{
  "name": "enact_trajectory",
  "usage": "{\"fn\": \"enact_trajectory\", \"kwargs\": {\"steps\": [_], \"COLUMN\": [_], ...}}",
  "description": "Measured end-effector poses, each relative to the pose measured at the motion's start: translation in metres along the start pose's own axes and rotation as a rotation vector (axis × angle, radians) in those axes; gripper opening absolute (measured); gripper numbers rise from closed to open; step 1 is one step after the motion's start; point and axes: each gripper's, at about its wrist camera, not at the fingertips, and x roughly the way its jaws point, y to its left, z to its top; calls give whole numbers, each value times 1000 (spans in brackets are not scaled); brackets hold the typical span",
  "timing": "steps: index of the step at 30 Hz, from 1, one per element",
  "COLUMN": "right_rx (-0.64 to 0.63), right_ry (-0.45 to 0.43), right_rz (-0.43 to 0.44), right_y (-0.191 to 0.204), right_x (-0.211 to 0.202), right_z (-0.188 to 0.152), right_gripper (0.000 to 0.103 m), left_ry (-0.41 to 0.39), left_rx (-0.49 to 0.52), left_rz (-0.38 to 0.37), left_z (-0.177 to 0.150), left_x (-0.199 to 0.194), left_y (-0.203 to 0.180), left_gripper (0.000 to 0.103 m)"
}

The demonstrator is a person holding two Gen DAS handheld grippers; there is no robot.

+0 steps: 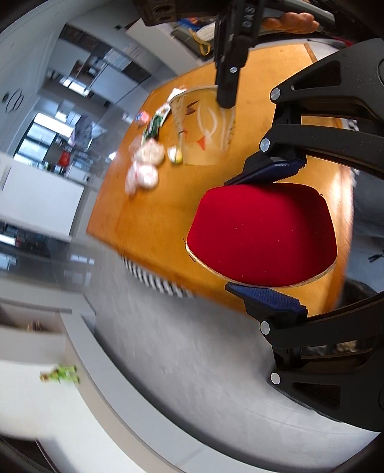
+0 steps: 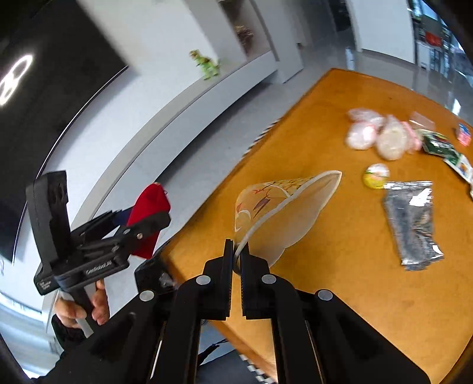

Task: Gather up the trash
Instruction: 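Carry the paddle and paper cup to the bin and release both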

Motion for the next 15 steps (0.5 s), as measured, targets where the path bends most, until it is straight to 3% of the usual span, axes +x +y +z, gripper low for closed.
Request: {"fn": "enact_trajectory", "kwargs": {"steps": [9,15], "right_rx": [-216,-305], "right_ry": [175,291], "right_rz": [96,126], "right_y": [114,157], "right_x": [78,133], "right_z": [-26,-44], "right_gripper": [5,5], "left_ry": [-3,24], "left_rx": [-161,-271], "left_rz": [154,231], "left_z": [-66,-112], "left_x": [-51,-67], "left_y": [103,153], "left_gripper": [60,60]}}
